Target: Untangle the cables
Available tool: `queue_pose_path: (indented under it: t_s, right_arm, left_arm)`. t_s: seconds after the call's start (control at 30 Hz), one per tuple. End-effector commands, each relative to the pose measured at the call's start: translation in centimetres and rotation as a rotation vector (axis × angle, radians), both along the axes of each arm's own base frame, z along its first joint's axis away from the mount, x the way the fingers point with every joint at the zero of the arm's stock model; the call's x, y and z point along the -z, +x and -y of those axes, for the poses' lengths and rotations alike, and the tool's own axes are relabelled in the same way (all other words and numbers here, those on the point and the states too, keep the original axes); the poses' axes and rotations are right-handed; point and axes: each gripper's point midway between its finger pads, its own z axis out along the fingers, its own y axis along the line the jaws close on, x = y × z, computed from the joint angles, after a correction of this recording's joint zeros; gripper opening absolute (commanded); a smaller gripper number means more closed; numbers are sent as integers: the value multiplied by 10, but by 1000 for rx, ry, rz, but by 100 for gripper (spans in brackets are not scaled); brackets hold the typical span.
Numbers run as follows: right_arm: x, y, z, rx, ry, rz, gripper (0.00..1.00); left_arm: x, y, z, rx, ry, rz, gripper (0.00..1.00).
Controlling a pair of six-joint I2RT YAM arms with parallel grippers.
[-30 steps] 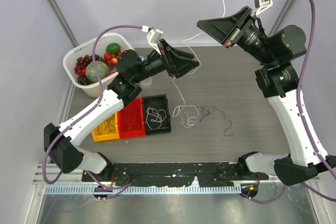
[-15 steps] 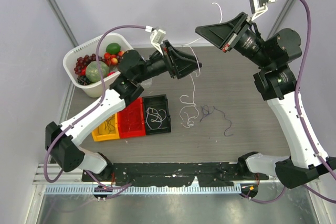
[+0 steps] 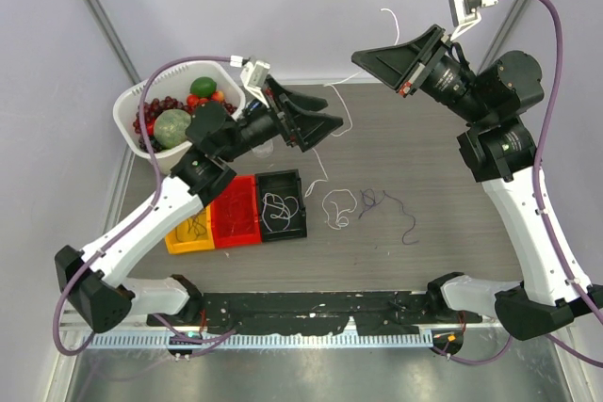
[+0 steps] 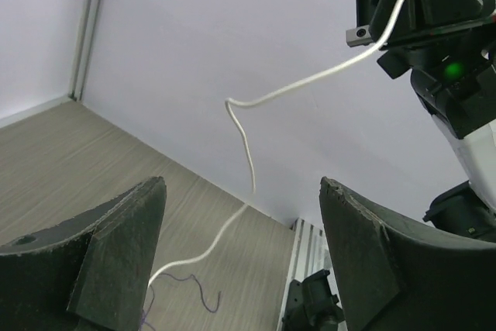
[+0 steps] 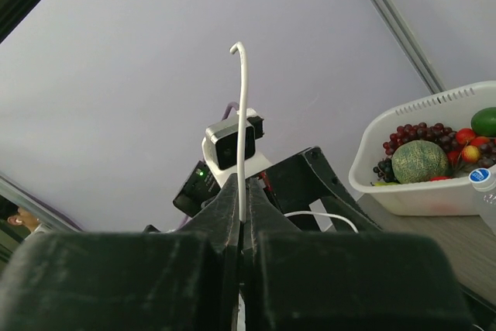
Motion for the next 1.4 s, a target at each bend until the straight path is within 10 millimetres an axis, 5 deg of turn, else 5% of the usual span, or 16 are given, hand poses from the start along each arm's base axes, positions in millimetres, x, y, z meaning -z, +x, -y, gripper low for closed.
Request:
queue_pose_path:
  t_s: [0.0,0.2,0.3,0.4,0.47,0.63,0.77,1.0,1.37]
  right_arm:
    - [-20,-18,5,-4,29,67,1]
    - [-17,-19,6,-8,32,52,1]
    - [-17,-21,6,-8,31,55,1]
    - [-10,-19,7,4,15,41,1]
    - [0,-16,8,28,-10,24,7]
    - [53,-3,19,147,-193,-61,56]
    - [99,9,46,316,-344,-145,71]
    - [148,15,79,488,-476,-276,75]
    - [151,15,80,491,-474,-294,74]
  left_arm:
    - [-29,1,14,67,-69,57,84]
    - [-40,15,39,139,-145,50,71]
    - [-43,15,46,177,-152,39,28]
    - [-34,22,39,102,-111,44,0]
    - [-28,25,27,18,-68,58,0]
    - [5,39,-7,-193,100,61,0]
    - [35,43,-37,-328,170,31,0]
    - [85,58,-63,-451,165,-64,0]
    - [149,70,-82,-562,185,-144,0]
